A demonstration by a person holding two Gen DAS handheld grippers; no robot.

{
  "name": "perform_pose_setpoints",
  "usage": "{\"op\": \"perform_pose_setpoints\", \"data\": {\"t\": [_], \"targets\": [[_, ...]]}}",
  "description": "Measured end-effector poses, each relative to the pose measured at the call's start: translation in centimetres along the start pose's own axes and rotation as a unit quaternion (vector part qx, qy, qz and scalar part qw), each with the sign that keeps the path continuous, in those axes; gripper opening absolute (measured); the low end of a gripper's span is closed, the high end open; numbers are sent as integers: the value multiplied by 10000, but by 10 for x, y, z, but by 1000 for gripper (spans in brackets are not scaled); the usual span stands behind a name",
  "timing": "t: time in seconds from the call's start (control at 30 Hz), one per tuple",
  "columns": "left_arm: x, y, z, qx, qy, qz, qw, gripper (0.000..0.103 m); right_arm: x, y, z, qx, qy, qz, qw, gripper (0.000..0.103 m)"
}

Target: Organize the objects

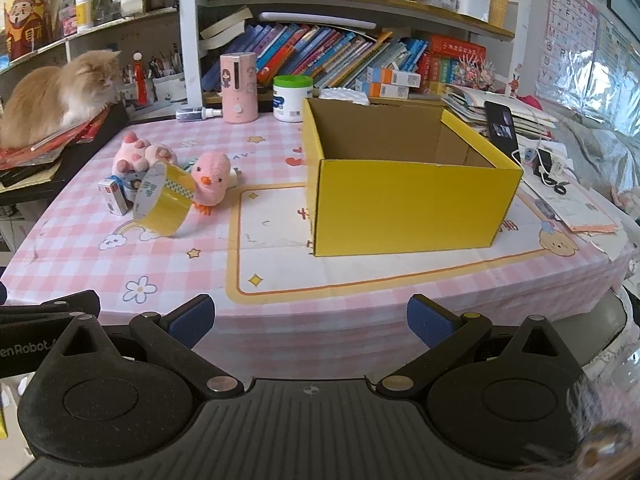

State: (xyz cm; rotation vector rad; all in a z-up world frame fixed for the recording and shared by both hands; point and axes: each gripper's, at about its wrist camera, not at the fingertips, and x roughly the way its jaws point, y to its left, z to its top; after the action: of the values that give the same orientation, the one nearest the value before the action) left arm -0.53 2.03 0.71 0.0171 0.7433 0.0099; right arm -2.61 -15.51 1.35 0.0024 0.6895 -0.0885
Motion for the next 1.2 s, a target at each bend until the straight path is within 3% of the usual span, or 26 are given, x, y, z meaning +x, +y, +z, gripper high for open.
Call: {"op": "perform_pose_setpoints", "data": {"t": [0.27,0.77,0.83,1.0,1.1,1.2], "targets": [[1,8,1,5,14,209,9998,102,-2,9,2,-48,-66,106,9999,103],[11,19,4,-188,7,143,9997,102,11,21,10,-186,-83,441,9988,96],[14,21,6,-210,-15,93,9997,102,16,22,13,-179,-79,499,9986,93],[18,19,12,-239,-425,-41,9988,102,29,25,22,-246,-42,565,9981,71],[24,19,18,-208,-433,-92,9988,102,38,26,30,-221,-59,676,9974,60],[35,23,25,-296,-337,-115,9989,102,49,29,40,-194,-85,822,9964,56]]}}
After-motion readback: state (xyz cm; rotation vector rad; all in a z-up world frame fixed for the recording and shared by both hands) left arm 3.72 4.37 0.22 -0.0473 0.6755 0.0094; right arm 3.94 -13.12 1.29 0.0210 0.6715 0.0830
